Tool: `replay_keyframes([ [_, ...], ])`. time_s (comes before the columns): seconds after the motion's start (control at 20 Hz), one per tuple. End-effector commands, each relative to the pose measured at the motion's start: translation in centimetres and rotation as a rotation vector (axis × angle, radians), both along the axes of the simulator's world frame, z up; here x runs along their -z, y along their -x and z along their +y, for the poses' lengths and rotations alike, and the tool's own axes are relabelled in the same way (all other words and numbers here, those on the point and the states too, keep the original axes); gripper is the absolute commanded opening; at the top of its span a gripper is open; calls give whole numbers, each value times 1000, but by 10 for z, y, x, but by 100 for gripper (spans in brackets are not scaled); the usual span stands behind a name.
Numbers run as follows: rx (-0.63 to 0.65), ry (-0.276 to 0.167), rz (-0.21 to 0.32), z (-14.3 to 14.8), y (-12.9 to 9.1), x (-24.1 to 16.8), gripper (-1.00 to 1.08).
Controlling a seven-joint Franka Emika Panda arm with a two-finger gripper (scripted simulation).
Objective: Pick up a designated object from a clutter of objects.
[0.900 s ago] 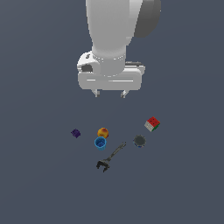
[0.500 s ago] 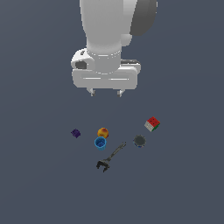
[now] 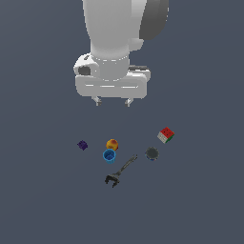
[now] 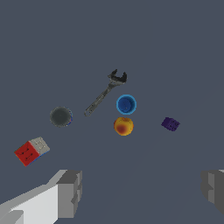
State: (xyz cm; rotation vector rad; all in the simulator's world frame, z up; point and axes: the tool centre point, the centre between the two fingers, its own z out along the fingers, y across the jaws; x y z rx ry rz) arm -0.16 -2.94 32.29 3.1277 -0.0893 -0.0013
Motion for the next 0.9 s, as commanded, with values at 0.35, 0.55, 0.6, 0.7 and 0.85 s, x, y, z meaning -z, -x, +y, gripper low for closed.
replay_keyframes([
  [0.35,85,-8,0,-5,-24,47,100],
  [0.55,147,-13,-1,-9,-38,82,100],
  [0.6,165,-13,-1,-11,-42,92,100],
  [0.7,203,-15,-1,-13,-48,114,100],
  [0.85,257,-16,-2,-17,-56,146,100],
])
